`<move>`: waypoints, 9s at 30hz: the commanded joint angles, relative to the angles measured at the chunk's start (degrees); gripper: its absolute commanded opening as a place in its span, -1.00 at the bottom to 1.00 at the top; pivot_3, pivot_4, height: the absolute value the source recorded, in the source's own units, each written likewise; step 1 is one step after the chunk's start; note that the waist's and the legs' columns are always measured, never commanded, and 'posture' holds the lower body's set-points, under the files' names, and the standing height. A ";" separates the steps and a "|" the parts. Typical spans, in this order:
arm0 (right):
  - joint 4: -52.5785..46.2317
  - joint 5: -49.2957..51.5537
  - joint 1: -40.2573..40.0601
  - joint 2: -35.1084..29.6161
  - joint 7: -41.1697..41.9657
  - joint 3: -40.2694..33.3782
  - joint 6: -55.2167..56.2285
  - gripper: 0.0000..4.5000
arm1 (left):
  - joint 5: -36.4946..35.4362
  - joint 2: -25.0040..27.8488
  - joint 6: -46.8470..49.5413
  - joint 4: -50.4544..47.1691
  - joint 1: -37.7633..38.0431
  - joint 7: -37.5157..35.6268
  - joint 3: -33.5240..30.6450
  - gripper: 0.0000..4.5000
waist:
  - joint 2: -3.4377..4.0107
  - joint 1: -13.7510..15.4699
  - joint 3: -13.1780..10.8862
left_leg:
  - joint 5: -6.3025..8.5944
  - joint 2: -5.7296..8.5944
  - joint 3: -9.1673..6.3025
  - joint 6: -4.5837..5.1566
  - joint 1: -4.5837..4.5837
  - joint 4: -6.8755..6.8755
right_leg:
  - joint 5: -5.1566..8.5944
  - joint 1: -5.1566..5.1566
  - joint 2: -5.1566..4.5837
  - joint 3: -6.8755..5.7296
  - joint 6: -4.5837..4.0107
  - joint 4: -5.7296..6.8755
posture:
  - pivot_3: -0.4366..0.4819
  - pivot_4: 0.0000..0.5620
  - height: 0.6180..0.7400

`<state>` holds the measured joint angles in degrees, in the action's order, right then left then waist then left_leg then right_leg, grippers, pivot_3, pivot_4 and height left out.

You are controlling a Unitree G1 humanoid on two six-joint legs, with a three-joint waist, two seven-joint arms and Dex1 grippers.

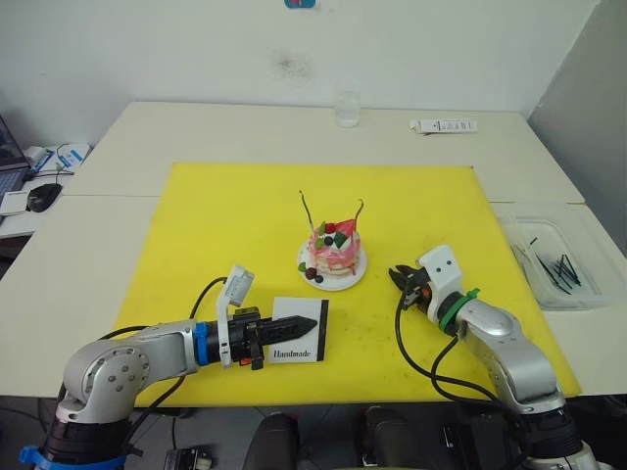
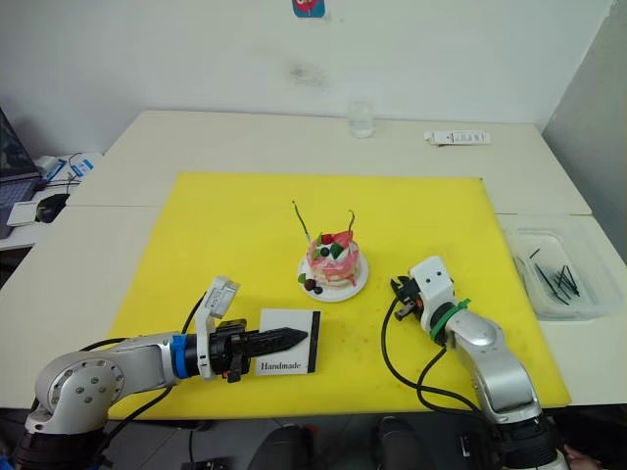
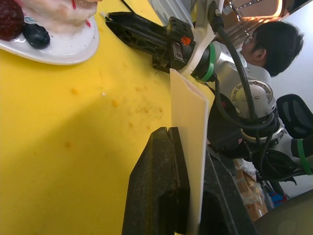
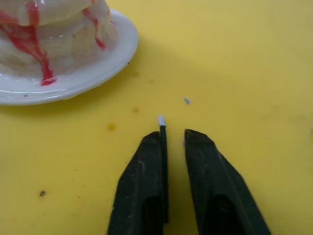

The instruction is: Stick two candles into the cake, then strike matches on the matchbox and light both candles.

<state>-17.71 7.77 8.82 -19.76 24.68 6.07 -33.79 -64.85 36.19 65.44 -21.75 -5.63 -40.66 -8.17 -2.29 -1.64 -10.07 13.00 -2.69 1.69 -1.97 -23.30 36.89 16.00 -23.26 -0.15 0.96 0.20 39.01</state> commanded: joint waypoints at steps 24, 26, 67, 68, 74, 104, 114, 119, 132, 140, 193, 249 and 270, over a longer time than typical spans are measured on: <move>-23.49 12.30 5.71 -14.57 13.26 -2.66 -7.79 -1.00 | 8.78 -4.95 -8.16 -1.12 -7.06 4.74 4.27 -1.00 | 0.00 0.10 0.00 | 0.00 0.03 -0.01 0.00 -0.03 0.01 | 0.00 0.00 0.02 -0.01 0.02 -0.04 | -0.05 -0.47 1.00; -25.25 13.54 6.62 -16.64 14.64 -2.03 -8.84 -1.00 | 9.28 -6.10 -9.17 -1.33 -7.59 5.34 4.50 -1.00 | 0.00 0.10 0.00 | 0.00 0.02 -0.01 0.00 -0.03 -0.01 | 0.00 0.00 0.03 0.00 0.02 -0.04 | -0.05 -0.47 1.00; -19.54 3.22 18.75 -20.70 18.55 16.59 -9.18 -1.00 | 5.39 -8.51 -6.80 -1.01 -11.40 6.01 4.24 -1.00 | -0.01 0.09 0.00 | 0.00 0.02 -0.05 0.00 -0.07 0.04 | 0.00 -0.01 0.05 -0.04 0.02 -0.04 | -0.05 -0.47 1.00; -19.28 2.77 18.80 -20.74 18.95 17.32 -8.84 -1.00 | 5.21 -8.76 -6.81 -1.25 -11.70 6.14 4.23 -1.00 | -0.01 0.09 0.00 | 0.00 0.02 -0.05 0.00 -0.07 0.04 | 0.00 -0.01 0.04 -0.05 0.02 -0.04 | -0.05 -0.47 1.00; -20.13 1.27 17.34 -24.67 24.91 19.71 -4.52 -1.00 | 2.59 -8.08 -7.89 -3.66 -20.62 8.22 0.41 -1.00 | -0.08 0.25 -0.05 | 0.00 0.03 -0.05 0.00 -0.08 0.05 | 0.00 -0.01 0.04 -0.06 0.02 -0.03 | -0.05 -0.47 1.00; -12.65 3.22 37.58 -5.34 3.45 15.47 -18.98 -1.00 | 18.18 10.32 -19.60 -5.74 4.18 -9.06 1.65 -1.00 | 0.00 0.16 -0.08 | 0.00 -0.01 0.05 -0.01 -0.09 0.00 | 0.00 -0.11 -0.08 -0.02 -0.05 -0.02 | -0.05 -0.47 1.00; -6.99 -6.71 38.91 -5.41 3.19 18.96 -8.82 -1.00 | 18.52 9.06 -18.78 -6.67 2.26 -8.67 3.57 -1.00 | 0.00 0.17 -0.08 | 0.00 -0.02 0.03 0.00 -0.25 0.01 | 0.00 -0.26 -0.05 -0.04 -0.05 -0.02 | -0.05 -0.47 1.00; -4.85 -9.58 38.58 -4.00 3.49 20.00 -6.22 -1.00 | 18.55 9.03 -18.54 -6.45 1.85 -8.83 3.62 -1.00 | 0.00 0.17 -0.08 | 0.00 -0.02 0.02 0.00 -0.25 0.03 | -0.01 -0.25 -0.05 -0.05 -0.05 -0.01 | -0.05 -0.47 1.00; -0.10 -15.19 37.06 -2.07 5.10 20.60 -0.05 -1.00 | 18.63 9.18 -18.74 -6.61 2.32 -9.17 3.35 -1.00 | 0.00 0.15 -0.08 | 0.00 -0.02 0.02 0.00 -0.25 0.03 | -0.16 -0.26 -0.04 -0.05 -0.31 0.00 | -0.05 -0.47 1.00; 0.62 -16.88 36.16 -1.29 6.32 20.77 0.81 -1.00 | 18.03 9.15 -17.97 -7.14 1.76 -8.63 3.22 -1.00 | 0.00 0.15 -0.08 | 0.00 -0.03 0.01 0.00 -0.25 0.03 | -0.17 -0.26 -0.02 -0.06 -0.31 0.00 | -0.05 -0.47 1.00; 0.64 -18.87 35.20 0.70 7.42 18.30 2.78 -1.00 | 18.03 8.70 -17.00 -6.96 0.79 -8.65 3.44 -1.00 | 0.00 0.12 -0.08 | 0.00 -0.03 0.00 0.00 -0.25 0.03 | -0.18 -0.26 -0.01 -0.07 -0.33 0.01 | -0.05 -0.47 1.00; 1.33 -5.76 5.45 -21.74 7.35 -31.97 -8.69 -1.00 | 2.39 4.18 -9.01 -13.29 -2.75 -2.97 5.41 -1.00 | 0.07 -0.38 -0.05 | -0.01 0.03 0.12 0.01 0.08 0.04 | -0.05 -0.02 0.15 0.16 -0.07 0.07 | -0.05 -0.47 1.00; 7.44 -2.12 8.71 -23.63 0.08 -33.63 -1.61 0.98 | 3.22 3.08 -10.93 -14.08 -0.85 -0.91 6.16 -1.00 | 0.14 -0.15 -0.04 | -0.01 0.02 0.22 0.01 0.21 0.00 | -0.03 0.10 0.32 0.31 -0.04 0.04 | -0.05 -0.47 1.00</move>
<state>-6.19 3.68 16.59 -41.78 23.46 -24.65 -37.55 -61.39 39.62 55.61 -34.14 -6.29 -41.72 -2.04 -2.15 -1.79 -10.12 12.99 -2.67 1.92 -1.96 -23.09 36.89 15.97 -23.16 0.17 1.27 0.16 39.04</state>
